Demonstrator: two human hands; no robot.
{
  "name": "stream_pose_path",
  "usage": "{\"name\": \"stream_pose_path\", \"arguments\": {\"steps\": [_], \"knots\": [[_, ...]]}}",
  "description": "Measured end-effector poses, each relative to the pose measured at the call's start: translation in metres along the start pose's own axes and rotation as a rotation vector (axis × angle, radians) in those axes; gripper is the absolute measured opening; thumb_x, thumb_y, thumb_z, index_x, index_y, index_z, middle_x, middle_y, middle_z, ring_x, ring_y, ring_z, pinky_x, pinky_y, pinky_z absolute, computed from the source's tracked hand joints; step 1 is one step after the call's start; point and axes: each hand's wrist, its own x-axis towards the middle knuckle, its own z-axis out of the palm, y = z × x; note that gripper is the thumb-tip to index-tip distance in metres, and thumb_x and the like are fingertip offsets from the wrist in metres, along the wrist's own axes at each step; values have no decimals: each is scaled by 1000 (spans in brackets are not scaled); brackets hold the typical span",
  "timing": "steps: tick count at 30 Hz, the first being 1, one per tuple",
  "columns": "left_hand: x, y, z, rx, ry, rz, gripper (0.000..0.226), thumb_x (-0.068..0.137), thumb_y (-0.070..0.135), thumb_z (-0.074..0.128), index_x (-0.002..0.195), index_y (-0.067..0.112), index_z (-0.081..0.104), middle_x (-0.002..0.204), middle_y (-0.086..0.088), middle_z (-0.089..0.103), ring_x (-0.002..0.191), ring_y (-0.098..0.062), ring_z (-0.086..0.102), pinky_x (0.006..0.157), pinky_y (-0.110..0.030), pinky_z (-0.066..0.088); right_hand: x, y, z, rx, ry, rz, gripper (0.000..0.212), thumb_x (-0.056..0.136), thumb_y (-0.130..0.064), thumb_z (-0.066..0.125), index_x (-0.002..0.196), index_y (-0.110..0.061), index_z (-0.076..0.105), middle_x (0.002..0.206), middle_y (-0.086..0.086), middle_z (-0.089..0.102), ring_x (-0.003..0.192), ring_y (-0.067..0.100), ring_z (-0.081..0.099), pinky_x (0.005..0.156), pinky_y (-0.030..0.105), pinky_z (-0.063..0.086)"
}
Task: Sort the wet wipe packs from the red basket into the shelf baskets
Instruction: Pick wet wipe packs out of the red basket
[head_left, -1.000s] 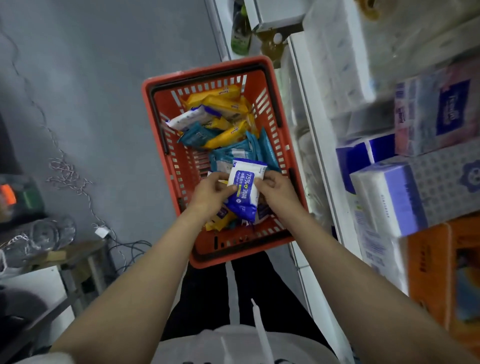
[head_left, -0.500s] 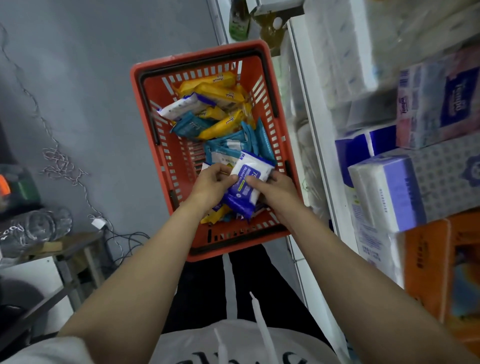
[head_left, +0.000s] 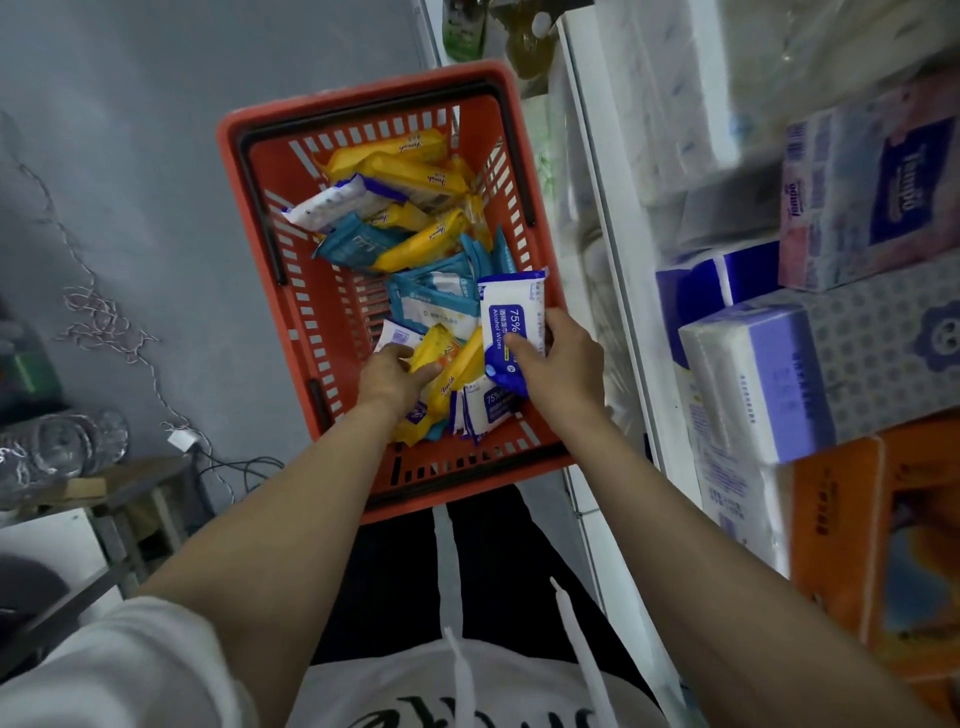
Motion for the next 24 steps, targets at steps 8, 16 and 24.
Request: {"name": "stream_pose_path", "arguments": {"steps": [8, 16, 24], "knots": [[6, 6, -3, 49, -28, -71, 46, 75, 38, 81, 110, 13, 64, 130, -8, 59, 114, -26, 56, 88, -34, 45, 0, 6, -1, -8, -54, -9, 30, 91, -26, 68, 117, -14, 64, 116, 1, 71, 87, 3, 59, 55, 0, 36], [-19, -12, -11, -205, 174, -32, 38, 90, 32, 66, 117, 9, 52, 109, -7, 59, 103, -28, 58, 84, -35, 46, -7, 3, -6, 140, -99, 87, 15, 89, -26, 71, 103, -22, 67, 107, -2, 73, 79, 1, 64, 65, 15, 50], [-93, 7, -32, -801, 128, 159, 65, 90, 14, 67, 144, 29, 34, 118, -6, 65, 97, -21, 69, 75, -43, 60, -45, -27, -16, 529, -222, 200, 4, 91, -24, 70, 90, -25, 67, 95, 4, 75, 82, 19, 74, 73, 36, 62]]}}
